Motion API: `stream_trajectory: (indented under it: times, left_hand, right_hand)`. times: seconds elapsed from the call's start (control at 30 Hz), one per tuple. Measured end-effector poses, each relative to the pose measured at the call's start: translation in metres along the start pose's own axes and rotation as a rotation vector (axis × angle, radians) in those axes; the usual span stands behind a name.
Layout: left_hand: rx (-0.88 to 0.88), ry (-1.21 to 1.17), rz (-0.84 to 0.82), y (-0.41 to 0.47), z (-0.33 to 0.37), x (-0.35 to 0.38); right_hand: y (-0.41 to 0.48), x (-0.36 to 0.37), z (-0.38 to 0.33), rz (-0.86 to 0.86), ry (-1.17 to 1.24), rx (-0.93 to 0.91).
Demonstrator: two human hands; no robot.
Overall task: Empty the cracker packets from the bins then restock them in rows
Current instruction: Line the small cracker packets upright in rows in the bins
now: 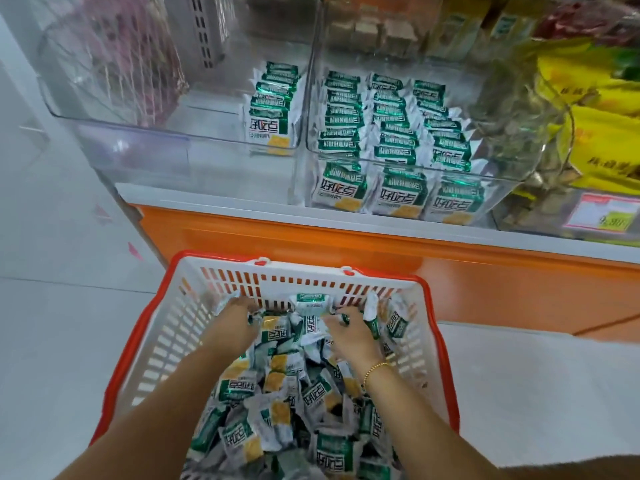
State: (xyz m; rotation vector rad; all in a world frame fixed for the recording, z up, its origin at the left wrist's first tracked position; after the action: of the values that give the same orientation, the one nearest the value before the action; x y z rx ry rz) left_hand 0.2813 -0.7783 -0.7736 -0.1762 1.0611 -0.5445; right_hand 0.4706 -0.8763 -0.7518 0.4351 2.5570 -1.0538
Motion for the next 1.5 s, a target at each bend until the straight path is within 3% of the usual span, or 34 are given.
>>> stream_trajectory:
  times: [0.1, 0.2, 0.4, 0.57, 0.73, 0.9, 1.03, 1.2, 1.5]
  left_hand:
    - [0.063, 0.022, -0.026, 0.013, 0.008, 0.010]
    - [0.111, 0.110, -0.070, 0.026, 0.014, 0.026]
    - [-0.037, 0.414, -0.180, 0.036, 0.021, 0.044]
    - [-0.113, 0.470, -0.172, 0.028, 0.023, 0.037]
    - [-0.212, 0.216, -0.145, 0.014, 0.018, 0.022]
    - [-0.275, 0.007, -0.247, -0.004, 0.029, -0.034]
    - [-0.340, -0.441, -0.271, -0.028, 0.037, -0.065]
    - [-0.252, -0.991, -0.370, -0.062, 0.066, -0.088]
    - [0.025, -1.008, -0.429, -0.132, 0.103, -0.155]
  right_hand:
    - [0.000, 0.004, 0.009, 0.158, 0.156, 0.014]
    - [-0.007, 0.006, 0.010, 0.172, 0.125, -0.001]
    - [-0.010, -0.012, -0.009, 0.060, 0.069, -0.056]
    - [-0.021, -0.047, -0.030, 0.146, 0.162, -0.128]
    - [-0.037, -0.058, -0.036, 0.155, 0.179, -0.161]
    - [-0.060, -0.057, -0.045, 0.162, 0.323, -0.235]
    - [-0.078, -0.044, -0.060, -0.004, 0.419, -0.280]
    - [-0.097, -0.027, -0.072, -0.203, 0.396, -0.358]
    - [-0.136, -0.049, -0.115, -0.201, 0.351, -0.568]
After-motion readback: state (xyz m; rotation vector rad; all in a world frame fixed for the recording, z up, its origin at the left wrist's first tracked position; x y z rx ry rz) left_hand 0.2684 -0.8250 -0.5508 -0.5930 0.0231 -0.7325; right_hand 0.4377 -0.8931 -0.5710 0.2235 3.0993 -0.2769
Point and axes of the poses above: each hand's wrist, its own y-axis towards the middle knuckle, its own x-axis out of the palm, z = x × y, the point moved 2 cm from there along y, towards the middle knuckle, and after that the axes turned 1 degree about -z, right-handed, at the moved point
